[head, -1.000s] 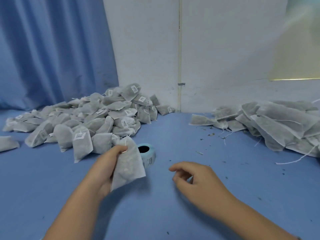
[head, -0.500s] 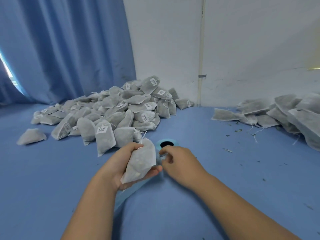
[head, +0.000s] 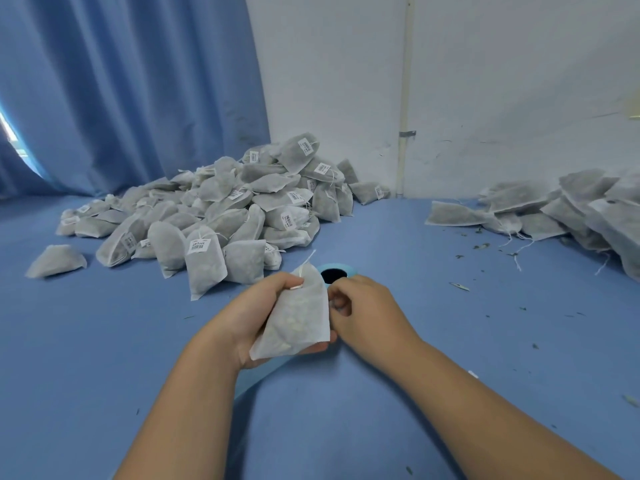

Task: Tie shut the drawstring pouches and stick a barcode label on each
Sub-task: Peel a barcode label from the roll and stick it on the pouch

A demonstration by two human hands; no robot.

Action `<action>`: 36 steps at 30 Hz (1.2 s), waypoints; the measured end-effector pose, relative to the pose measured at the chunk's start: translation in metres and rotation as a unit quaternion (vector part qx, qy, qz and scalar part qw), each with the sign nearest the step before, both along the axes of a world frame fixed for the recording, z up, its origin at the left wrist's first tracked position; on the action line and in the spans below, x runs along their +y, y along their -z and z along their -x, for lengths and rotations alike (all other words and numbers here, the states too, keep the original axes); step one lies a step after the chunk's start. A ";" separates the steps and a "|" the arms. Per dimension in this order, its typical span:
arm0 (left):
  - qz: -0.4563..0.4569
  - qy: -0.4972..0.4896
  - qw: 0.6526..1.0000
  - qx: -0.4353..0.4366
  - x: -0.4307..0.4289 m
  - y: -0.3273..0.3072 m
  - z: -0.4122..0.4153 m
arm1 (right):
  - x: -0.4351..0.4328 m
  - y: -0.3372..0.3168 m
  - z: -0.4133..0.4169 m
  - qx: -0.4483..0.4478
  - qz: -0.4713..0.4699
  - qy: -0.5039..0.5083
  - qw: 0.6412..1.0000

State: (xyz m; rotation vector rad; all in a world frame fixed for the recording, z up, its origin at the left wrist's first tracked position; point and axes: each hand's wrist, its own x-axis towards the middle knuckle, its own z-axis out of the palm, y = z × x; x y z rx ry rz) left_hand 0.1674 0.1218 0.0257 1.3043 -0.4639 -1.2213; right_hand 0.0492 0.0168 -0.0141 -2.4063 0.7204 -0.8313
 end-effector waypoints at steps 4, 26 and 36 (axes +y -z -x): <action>-0.008 0.002 0.999 -0.031 -0.002 0.001 -0.002 | 0.001 -0.003 0.000 -0.021 -0.040 0.021 0.999; -0.033 -0.011 0.999 -0.011 0.001 0.001 -0.004 | 0.004 -0.006 0.011 -0.040 -0.137 0.016 0.990; -0.022 -0.003 1.000 -0.012 -0.001 0.003 -0.003 | 0.010 -0.009 0.006 -0.052 -0.147 0.019 0.988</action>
